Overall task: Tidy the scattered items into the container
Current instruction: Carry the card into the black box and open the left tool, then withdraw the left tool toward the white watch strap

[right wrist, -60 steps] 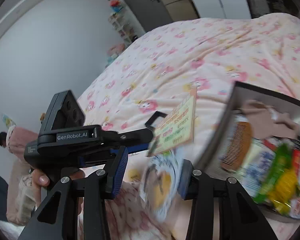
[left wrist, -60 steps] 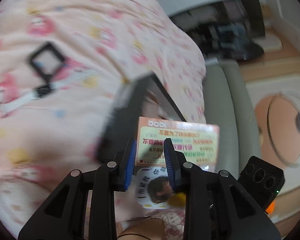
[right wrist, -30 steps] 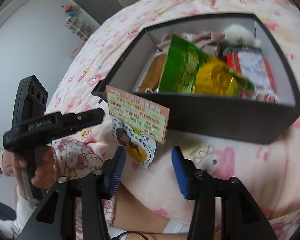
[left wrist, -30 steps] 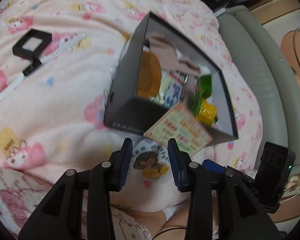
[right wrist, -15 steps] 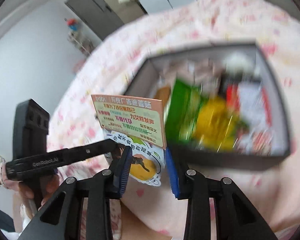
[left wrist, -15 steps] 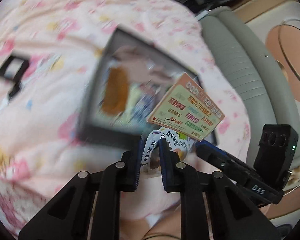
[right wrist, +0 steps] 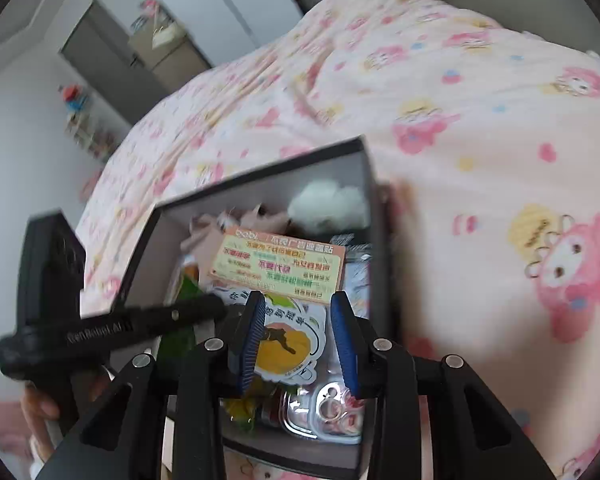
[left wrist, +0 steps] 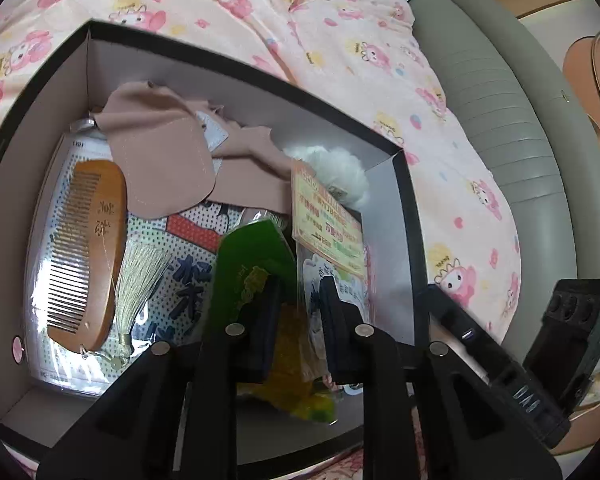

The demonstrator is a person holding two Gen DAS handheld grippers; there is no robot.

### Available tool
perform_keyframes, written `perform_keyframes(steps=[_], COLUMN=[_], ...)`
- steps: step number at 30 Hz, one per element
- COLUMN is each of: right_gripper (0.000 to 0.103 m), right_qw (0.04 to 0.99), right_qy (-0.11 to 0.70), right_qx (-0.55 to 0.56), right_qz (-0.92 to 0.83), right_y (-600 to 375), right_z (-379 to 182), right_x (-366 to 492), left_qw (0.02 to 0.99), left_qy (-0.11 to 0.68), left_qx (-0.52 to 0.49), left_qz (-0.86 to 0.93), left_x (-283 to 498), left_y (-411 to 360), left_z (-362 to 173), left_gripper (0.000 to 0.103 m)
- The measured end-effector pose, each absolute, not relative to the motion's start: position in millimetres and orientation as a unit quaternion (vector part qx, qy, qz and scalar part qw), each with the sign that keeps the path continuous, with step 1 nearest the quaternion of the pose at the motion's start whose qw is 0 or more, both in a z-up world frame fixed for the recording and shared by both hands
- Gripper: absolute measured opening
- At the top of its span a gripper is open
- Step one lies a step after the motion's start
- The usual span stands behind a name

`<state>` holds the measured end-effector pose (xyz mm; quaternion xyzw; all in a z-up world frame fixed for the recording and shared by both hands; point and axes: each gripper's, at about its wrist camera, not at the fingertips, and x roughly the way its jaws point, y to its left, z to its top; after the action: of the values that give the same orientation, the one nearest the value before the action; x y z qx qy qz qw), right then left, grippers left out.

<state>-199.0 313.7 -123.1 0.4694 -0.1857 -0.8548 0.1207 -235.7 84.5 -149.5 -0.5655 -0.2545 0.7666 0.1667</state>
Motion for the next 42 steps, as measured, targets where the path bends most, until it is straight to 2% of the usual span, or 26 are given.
perform_keyframes(steps=[5,9,14,17,24,26,30,31,36,42], right_gripper=[0.031,0.031,0.031,0.031,0.031,0.031,0.031,0.031,0.031,0.031], right_qw=[0.095,0.1,0.079,0.075,0.068,0.075,0.089,0.102,0.13,0.2], right_qy=[-0.18,-0.157,-0.127,-0.123,-0.106,-0.09,-0.065,-0.07,-0.049,-0.031], right_qx=[0.437,0.467,0.471,0.477,0.452,0.434,0.402,0.401,0.402,0.412], right_qz=[-0.876,-0.864,-0.869,-0.867,-0.883,-0.893,-0.909,-0.908,-0.905,-0.888], right_y=[320,311,303,304,294,287,268,260,218,142], right_z=[-104,-117,-122,-125,-109,-98,-77,-75,-75,-75], right_x=[-191,-190,-194,-192,-174,-162,-135,-126,-98,-86], left_qw=[0.143,0.14,0.135,0.148,0.188,0.191,0.197,0.196,0.185,0.14], left_qy=[-0.216,-0.204,-0.157,-0.187,-0.177,-0.169,-0.161,-0.16,-0.16,-0.199], left_qx=[-0.535,-0.554,-0.573,-0.565,-0.493,-0.483,-0.469,-0.467,-0.463,-0.458], left_qz=[0.804,0.795,0.793,0.79,0.831,0.838,0.846,0.847,0.852,0.855], left_x=[-223,-229,-247,-245,-185,-172,-141,-129,-97,-63], left_y=[83,91,115,108,96,97,90,84,49,-34], left_z=[-131,-150,-160,-154,-106,-97,-85,-82,-77,-81], left_gripper=[0.018,0.018,0.025,0.025,0.025,0.028,0.029,0.026,0.027,0.027])
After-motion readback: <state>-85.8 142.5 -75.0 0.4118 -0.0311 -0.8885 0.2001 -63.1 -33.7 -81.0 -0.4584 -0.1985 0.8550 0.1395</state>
